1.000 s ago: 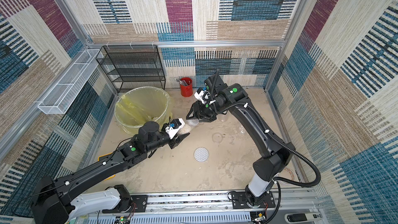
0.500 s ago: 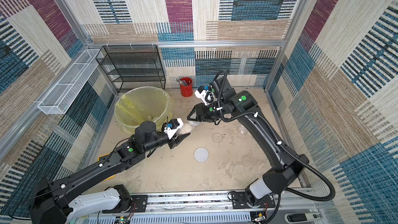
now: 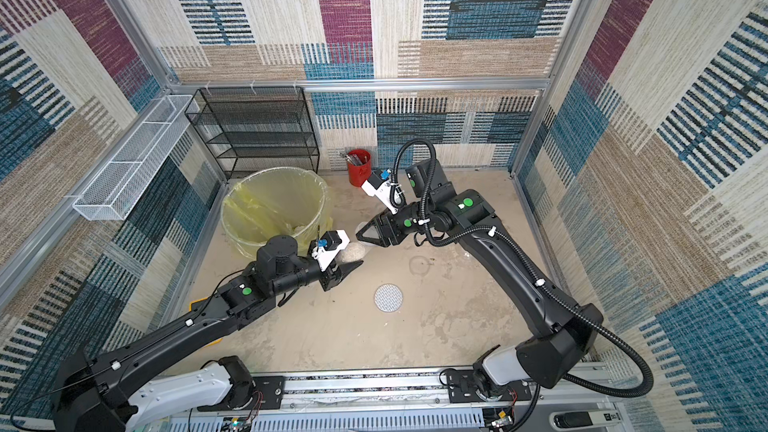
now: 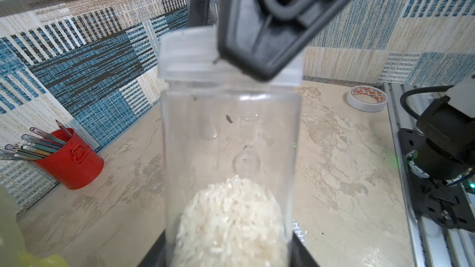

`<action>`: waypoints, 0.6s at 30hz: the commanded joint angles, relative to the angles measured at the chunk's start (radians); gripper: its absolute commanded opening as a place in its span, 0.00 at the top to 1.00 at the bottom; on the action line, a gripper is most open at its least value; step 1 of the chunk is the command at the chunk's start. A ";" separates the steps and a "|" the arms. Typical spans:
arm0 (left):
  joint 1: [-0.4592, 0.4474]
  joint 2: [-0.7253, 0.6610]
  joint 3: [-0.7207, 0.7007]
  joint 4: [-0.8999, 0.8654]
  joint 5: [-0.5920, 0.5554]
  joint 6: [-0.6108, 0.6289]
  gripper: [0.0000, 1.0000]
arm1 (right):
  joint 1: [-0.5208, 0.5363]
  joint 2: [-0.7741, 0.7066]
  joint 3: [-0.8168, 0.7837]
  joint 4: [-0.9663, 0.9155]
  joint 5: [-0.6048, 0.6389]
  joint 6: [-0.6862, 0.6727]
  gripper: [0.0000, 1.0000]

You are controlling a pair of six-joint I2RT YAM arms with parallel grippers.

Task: Empty moldy rice from jars
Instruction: Unscrew the lid from the jar.

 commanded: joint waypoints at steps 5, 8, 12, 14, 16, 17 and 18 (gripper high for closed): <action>0.004 -0.014 0.001 0.042 0.063 -0.008 0.95 | -0.001 0.033 0.025 -0.022 -0.029 -0.298 0.51; 0.005 -0.014 0.000 0.049 0.068 -0.012 0.95 | -0.001 0.039 0.027 -0.057 -0.014 -0.402 0.49; 0.011 -0.012 0.005 0.047 0.087 -0.022 0.95 | -0.001 0.052 0.032 -0.100 0.025 -0.510 0.44; 0.012 -0.011 0.008 0.044 0.093 -0.020 0.96 | -0.001 0.048 0.027 -0.104 0.037 -0.558 0.44; 0.012 -0.015 0.011 0.035 0.094 -0.018 0.96 | -0.001 0.039 0.024 -0.094 0.048 -0.592 0.43; 0.012 -0.018 0.009 0.031 0.094 -0.017 0.96 | -0.001 0.030 0.020 -0.085 0.054 -0.611 0.43; 0.012 -0.023 0.007 0.030 0.091 -0.018 0.96 | -0.002 0.022 0.012 -0.075 0.052 -0.630 0.42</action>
